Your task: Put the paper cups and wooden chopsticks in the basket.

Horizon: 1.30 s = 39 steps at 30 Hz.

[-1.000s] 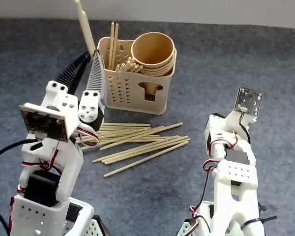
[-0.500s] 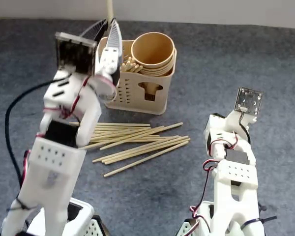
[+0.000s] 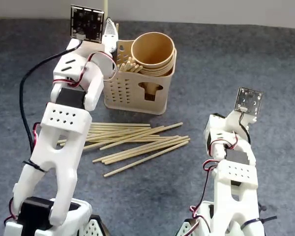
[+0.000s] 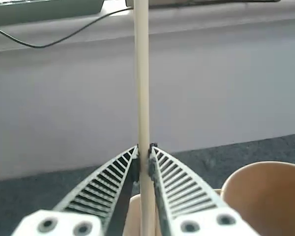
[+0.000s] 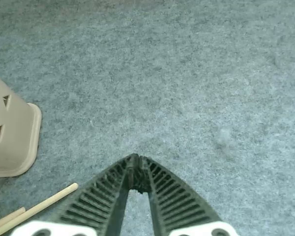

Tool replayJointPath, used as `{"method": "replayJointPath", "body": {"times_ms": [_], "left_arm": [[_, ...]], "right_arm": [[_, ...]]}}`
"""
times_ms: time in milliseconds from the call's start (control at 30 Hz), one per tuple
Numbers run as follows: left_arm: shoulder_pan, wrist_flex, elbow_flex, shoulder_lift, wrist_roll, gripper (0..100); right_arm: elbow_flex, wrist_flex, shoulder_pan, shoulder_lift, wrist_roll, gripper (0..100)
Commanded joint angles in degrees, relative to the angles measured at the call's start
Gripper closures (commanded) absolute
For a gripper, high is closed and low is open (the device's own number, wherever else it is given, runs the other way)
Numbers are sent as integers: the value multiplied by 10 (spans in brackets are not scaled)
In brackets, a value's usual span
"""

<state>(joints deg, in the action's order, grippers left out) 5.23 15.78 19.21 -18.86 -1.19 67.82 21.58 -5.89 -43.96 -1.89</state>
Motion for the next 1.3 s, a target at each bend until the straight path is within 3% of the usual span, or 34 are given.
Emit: {"method": "replayJointPath", "body": {"times_ms": [0, 100, 367, 800, 1000, 1167, 1267], "left_arm": [[-6, -9, -31, -3, -4, 974], [-7, -4, -29, -3, -4, 912], [-25, 37, -27, -15, -3, 909], [13, 299, -15, -176, -2, 909], [62, 418, -16, -186, 3, 930], [157, 505, -16, -182, 101, 937], [206, 555, -15, -182, 116, 937]], "right_arm": [[-7, -13, -1, -13, 8, 988], [-7, -13, -1, -13, 8, 988], [-7, -13, 0, -13, 8, 988], [-7, -13, 0, -13, 8, 988], [-6, -13, -1, -13, 8, 988], [-6, -13, -1, -13, 8, 988], [-6, -13, -1, -13, 8, 988]]}}
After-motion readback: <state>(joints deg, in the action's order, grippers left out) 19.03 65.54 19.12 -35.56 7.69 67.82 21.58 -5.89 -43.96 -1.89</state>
